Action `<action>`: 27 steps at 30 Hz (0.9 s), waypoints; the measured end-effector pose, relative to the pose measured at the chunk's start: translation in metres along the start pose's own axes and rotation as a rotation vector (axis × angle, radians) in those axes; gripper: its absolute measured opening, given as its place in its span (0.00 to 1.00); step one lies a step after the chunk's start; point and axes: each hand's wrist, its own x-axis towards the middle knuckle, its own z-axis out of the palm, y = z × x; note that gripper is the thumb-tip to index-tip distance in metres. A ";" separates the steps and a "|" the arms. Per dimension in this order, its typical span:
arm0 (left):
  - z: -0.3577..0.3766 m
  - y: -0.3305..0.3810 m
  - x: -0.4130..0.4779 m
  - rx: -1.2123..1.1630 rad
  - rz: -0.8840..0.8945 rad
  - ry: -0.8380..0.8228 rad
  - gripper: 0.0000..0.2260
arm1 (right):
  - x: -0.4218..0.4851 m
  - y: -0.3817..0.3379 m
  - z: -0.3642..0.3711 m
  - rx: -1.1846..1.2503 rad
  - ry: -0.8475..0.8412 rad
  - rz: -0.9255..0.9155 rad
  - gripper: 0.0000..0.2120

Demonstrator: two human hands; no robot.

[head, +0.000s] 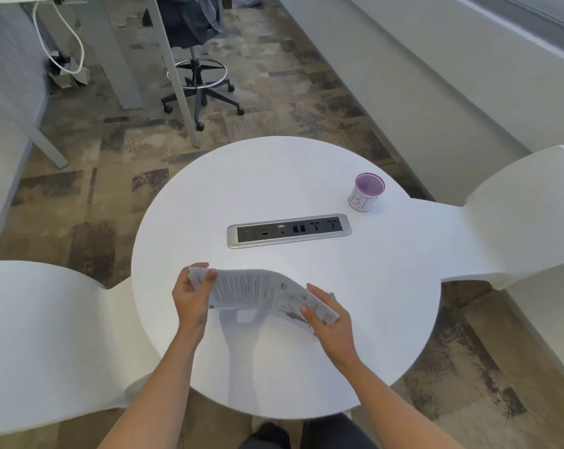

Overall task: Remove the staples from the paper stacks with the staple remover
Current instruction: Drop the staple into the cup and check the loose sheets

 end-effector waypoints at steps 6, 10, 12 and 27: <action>0.009 -0.008 -0.004 0.065 -0.017 -0.045 0.04 | -0.002 0.007 0.004 0.013 0.074 0.098 0.08; 0.015 -0.014 -0.005 0.085 -0.018 -0.083 0.03 | 0.001 0.004 -0.001 0.024 0.053 0.077 0.11; 0.016 -0.021 -0.007 0.155 -0.077 -0.167 0.03 | 0.001 0.003 -0.008 -0.023 0.022 0.097 0.11; 0.021 -0.028 -0.004 0.188 -0.144 -0.189 0.07 | 0.008 0.023 -0.023 -0.181 -0.008 0.159 0.10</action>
